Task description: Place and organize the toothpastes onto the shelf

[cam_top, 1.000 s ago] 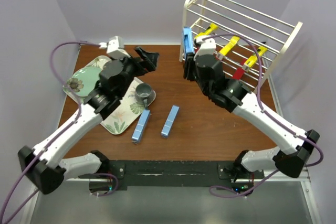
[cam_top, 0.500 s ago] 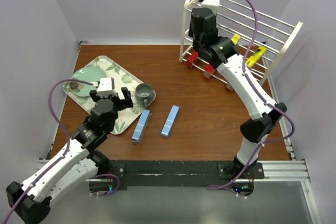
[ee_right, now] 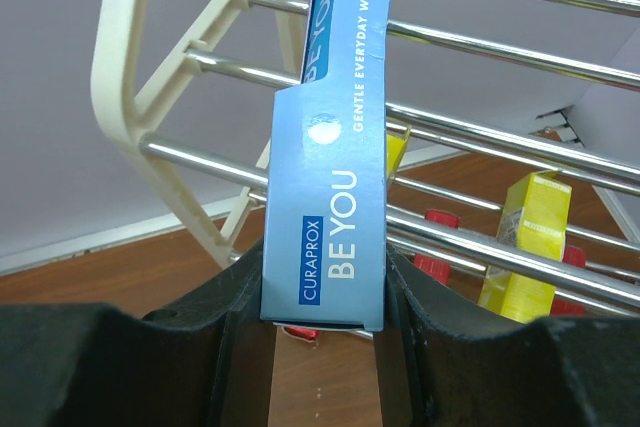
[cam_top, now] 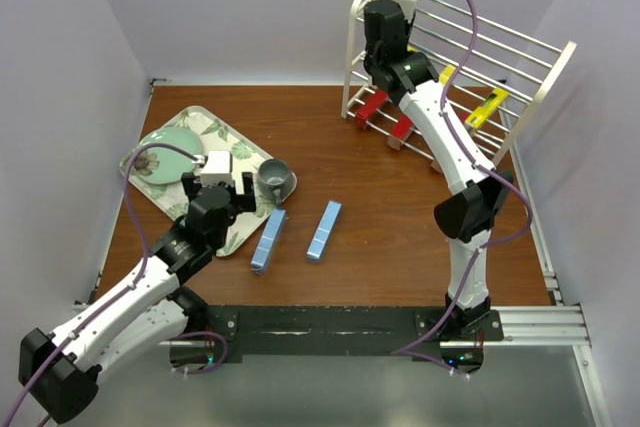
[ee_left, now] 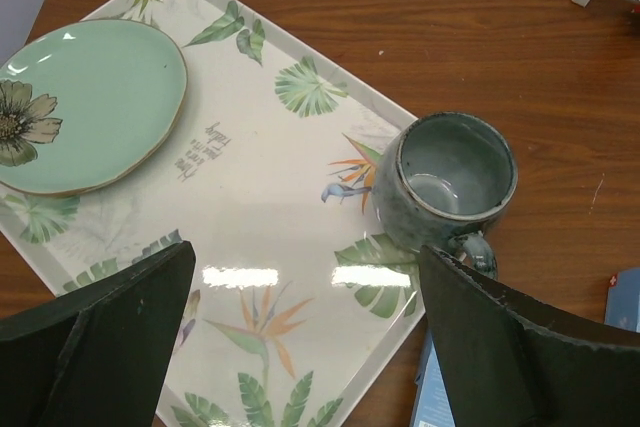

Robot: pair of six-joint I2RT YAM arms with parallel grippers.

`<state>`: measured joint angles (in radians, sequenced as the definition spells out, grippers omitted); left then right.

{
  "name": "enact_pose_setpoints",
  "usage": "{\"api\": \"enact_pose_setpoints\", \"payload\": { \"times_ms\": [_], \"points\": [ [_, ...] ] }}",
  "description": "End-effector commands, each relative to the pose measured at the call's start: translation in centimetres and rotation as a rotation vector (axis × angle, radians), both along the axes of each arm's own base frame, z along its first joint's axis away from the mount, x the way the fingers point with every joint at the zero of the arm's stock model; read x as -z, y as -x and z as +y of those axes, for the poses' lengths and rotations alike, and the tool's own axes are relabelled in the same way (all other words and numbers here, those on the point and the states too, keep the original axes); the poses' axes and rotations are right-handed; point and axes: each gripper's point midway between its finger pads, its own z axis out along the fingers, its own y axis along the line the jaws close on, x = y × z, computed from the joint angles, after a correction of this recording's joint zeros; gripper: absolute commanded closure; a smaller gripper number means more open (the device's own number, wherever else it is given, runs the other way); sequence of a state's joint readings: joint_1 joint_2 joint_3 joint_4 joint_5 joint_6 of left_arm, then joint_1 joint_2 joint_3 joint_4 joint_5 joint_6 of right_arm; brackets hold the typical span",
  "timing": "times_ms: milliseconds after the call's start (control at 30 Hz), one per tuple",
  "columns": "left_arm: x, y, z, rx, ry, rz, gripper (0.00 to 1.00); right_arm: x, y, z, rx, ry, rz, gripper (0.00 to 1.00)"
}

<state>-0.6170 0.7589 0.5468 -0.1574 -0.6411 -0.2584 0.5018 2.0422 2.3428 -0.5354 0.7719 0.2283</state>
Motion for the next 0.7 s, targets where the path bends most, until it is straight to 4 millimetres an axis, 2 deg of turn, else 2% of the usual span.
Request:
{"api": "enact_pose_setpoints", "payload": {
  "times_ms": [0, 133, 200, 433, 600, 667],
  "points": [
    [-2.1, -0.5, 0.0, -0.004, 0.019, -0.068, 0.0, -5.8, 0.2, -1.0, 0.038, -0.101, -0.168, 0.79],
    [-2.0, -0.6, -0.3, 0.007, 0.02, -0.059, 0.01, -5.0, -0.5, -1.0, 0.041, -0.105, -0.16, 0.72],
    [-1.8, -0.6, -0.3, 0.006, 0.017, -0.056, 0.01, -4.8, -0.7, -1.2, 0.044, -0.111, -0.161, 0.64],
    [-1.9, -0.6, -0.4, 0.01, 0.02, -0.057, 0.01, -3.7, -1.4, -1.0, 0.04, -0.121, -0.142, 0.62],
    [-1.9, -0.6, -0.5, 0.014, 0.021, -0.054, 0.01, -3.7, -1.4, -1.0, 0.049, -0.119, -0.142, 0.6],
    [-1.9, -0.6, -0.4, 0.013, 0.021, -0.054, 0.01, -3.6, -1.5, -1.1, 0.05, -0.116, -0.138, 0.54]
  ]
}}
